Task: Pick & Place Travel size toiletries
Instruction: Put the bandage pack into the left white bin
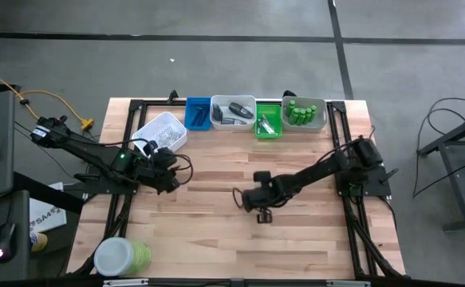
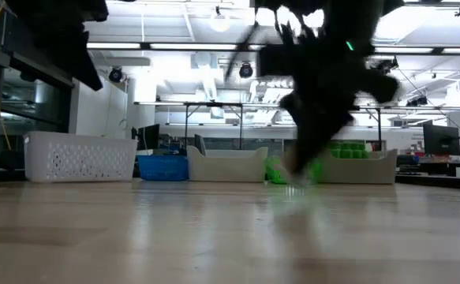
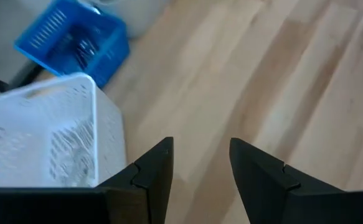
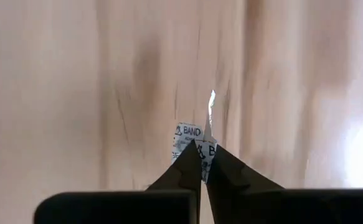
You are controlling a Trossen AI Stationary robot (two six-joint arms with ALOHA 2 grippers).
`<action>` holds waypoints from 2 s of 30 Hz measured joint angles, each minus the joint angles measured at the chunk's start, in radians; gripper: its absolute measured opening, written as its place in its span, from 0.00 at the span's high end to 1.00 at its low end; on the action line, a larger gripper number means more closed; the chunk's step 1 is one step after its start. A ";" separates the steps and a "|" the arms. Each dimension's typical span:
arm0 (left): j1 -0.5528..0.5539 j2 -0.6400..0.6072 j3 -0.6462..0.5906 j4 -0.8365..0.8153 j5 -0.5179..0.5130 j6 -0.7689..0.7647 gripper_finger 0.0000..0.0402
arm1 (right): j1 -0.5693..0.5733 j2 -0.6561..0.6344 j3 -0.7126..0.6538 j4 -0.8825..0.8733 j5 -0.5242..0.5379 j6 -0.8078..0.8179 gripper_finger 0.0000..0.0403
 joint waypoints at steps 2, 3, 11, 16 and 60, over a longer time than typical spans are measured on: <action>0.000 0.000 0.000 0.018 -0.035 0.016 0.61 | -0.002 -0.033 -0.013 0.099 0.034 0.003 0.99; 0.000 0.000 -0.003 0.041 -0.048 0.035 0.61 | -0.005 -0.046 -0.028 0.151 0.056 0.007 0.99; 0.004 0.009 -0.160 0.516 -0.035 0.354 0.61 | -0.060 -0.116 -0.213 0.564 0.168 0.025 0.99; 0.019 0.033 -0.234 0.808 0.001 0.551 0.58 | -0.102 -0.115 -0.270 0.805 0.148 0.006 0.99; 0.016 0.291 -0.238 1.384 0.165 0.669 0.67 | -0.111 -0.107 -0.272 1.186 0.093 -0.259 0.99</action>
